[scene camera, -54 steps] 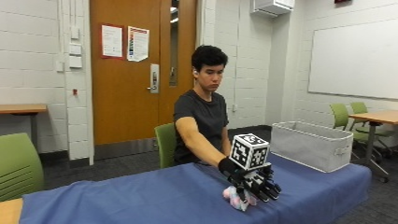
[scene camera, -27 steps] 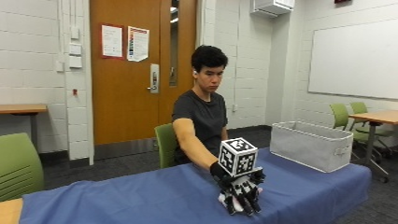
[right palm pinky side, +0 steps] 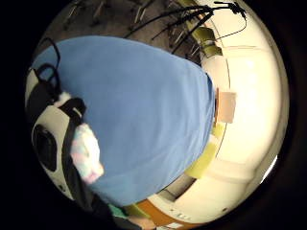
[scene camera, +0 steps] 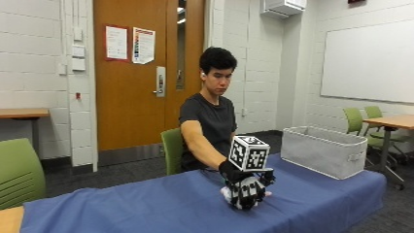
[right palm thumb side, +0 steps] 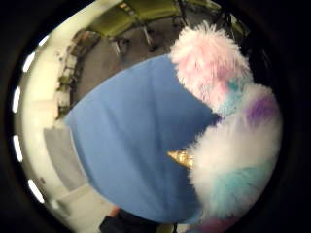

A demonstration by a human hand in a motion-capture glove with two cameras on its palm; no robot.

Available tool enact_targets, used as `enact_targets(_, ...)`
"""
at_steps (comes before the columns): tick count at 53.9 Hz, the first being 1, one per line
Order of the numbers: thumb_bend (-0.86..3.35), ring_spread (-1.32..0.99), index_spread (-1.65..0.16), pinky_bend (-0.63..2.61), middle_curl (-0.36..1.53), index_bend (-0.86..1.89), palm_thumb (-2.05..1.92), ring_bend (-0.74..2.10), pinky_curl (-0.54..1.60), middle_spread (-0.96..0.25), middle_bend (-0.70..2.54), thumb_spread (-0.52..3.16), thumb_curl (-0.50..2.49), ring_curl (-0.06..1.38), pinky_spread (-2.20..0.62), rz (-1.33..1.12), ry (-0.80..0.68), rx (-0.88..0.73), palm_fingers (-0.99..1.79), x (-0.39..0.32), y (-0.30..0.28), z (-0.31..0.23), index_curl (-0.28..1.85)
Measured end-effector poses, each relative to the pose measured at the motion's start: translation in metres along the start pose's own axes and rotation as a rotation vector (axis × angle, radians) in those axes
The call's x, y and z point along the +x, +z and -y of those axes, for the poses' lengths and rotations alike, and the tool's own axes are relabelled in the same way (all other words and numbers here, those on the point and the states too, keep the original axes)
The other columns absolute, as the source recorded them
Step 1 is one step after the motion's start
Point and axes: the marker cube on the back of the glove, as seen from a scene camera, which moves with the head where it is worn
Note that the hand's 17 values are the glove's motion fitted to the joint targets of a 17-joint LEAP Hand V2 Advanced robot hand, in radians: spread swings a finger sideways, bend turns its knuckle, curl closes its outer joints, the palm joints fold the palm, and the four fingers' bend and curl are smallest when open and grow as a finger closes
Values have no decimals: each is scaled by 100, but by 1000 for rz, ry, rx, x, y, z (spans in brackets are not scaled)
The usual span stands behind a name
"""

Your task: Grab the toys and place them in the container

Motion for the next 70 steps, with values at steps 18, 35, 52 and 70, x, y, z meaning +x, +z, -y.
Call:
enact_targets(18,22,-42,-39,83,56,44,67,111,35,-43,84,93,67,48,-43,35,-46,14,113,-25,-51,-16,71)
enact_targets(35,21,-39,-45,85,65,30,65,121,37,-42,91,85,83,50,-44,89,-184,154,112,-102,-183,-45,92)
enact_targets(52,21,-39,-50,86,71,18,63,124,37,-41,93,82,96,50,-44,118,-507,319,110,-267,-298,-116,115)
enact_targets(70,21,-39,-53,86,76,16,60,124,37,-41,92,82,109,49,-44,131,-697,367,109,-453,-340,-201,132)
